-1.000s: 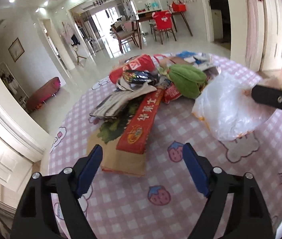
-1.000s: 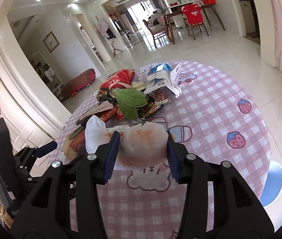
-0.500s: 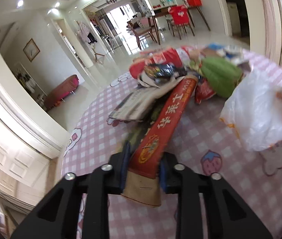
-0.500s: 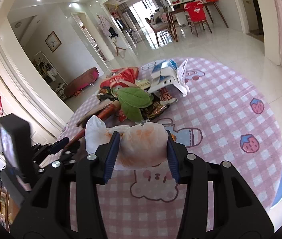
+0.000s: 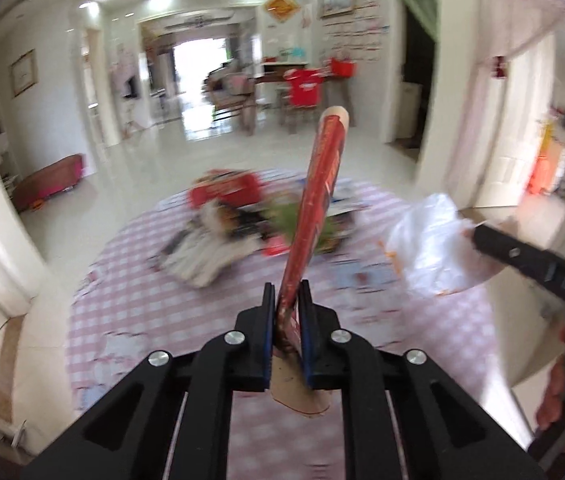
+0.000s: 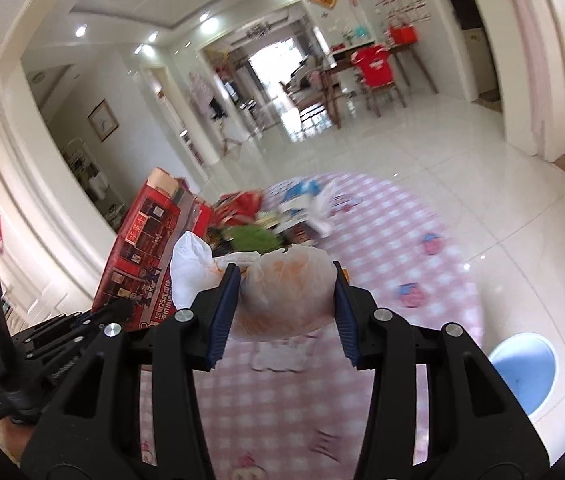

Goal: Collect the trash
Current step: 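Grasp the red snack box with the left tool and lift it, then carry both items to the blue bucket and open both tools to drop them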

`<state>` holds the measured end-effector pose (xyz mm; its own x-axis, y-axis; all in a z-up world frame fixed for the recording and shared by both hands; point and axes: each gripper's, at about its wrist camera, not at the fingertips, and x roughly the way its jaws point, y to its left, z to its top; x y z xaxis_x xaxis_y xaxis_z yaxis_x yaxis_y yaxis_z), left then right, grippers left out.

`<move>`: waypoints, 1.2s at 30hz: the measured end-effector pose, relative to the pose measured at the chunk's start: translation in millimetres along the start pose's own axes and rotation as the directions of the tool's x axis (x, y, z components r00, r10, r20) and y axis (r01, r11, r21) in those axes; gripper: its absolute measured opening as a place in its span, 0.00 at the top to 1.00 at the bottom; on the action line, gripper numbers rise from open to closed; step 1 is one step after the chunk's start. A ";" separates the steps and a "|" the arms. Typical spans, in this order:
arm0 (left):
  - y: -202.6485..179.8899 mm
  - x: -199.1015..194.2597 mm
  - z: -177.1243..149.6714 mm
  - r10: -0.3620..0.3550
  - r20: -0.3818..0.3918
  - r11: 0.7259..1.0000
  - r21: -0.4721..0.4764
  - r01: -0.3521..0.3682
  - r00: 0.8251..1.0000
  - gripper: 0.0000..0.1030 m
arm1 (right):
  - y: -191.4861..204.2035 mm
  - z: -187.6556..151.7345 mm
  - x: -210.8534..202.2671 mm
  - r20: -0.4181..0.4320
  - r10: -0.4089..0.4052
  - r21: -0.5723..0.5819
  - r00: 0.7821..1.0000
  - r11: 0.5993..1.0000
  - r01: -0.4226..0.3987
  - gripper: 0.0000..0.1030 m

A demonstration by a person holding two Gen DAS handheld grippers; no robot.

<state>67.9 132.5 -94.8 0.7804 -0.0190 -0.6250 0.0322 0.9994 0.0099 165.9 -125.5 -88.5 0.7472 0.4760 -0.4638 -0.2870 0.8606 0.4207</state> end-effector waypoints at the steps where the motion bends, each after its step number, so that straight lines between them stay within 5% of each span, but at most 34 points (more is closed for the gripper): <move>1: -14.2 -2.9 0.6 -0.025 0.000 1.000 0.014 0.025 1.000 0.90 | -11.7 0.4 -13.0 0.022 -0.019 0.015 1.000 1.000 0.018 0.57; 7: -125.4 13.1 17.5 -0.223 -0.026 0.963 0.148 0.224 0.974 0.90 | -81.6 -4.2 -72.0 0.103 -0.200 0.091 0.974 0.977 0.191 0.57; 13: -248.8 62.9 19.4 -0.394 -0.147 0.873 0.249 0.420 0.907 0.90 | -172.9 -21.6 -117.8 0.105 -0.441 0.205 0.891 0.887 0.415 0.57; 17: -312.9 102.2 11.4 -0.420 -0.222 0.835 0.285 0.471 0.880 0.90 | -222.5 -36.7 -120.5 0.056 -0.523 0.263 0.850 0.829 0.493 0.57; 20: -341.2 127.9 9.7 -0.409 -0.258 0.827 0.300 0.475 0.875 0.90 | -253.6 -46.6 -112.0 0.018 -0.556 0.299 0.831 0.796 0.526 0.54; 24: -366.8 166.3 7.2 -0.380 -0.301 0.829 0.309 0.466 0.875 0.90 | -295.9 -59.1 -88.2 -0.003 -0.583 0.350 0.813 0.761 0.547 0.24; 28: -379.9 195.0 2.9 -0.355 -0.354 0.832 0.302 0.465 0.865 0.90 | -334.1 -81.5 -60.2 -0.127 -0.569 0.387 0.813 0.726 0.568 0.24; 36: -392.1 217.9 -11.2 -0.351 -0.420 0.817 0.298 0.493 0.837 0.89 | -337.6 -85.1 -75.6 -0.098 -0.559 0.414 0.823 0.729 0.545 0.24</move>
<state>218.4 -263.2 -243.6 0.3797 -0.3555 -0.8541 0.5973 0.7992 -0.0671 155.3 -436.7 -261.8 0.7166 -0.0716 -0.6938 0.4459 0.8119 0.3767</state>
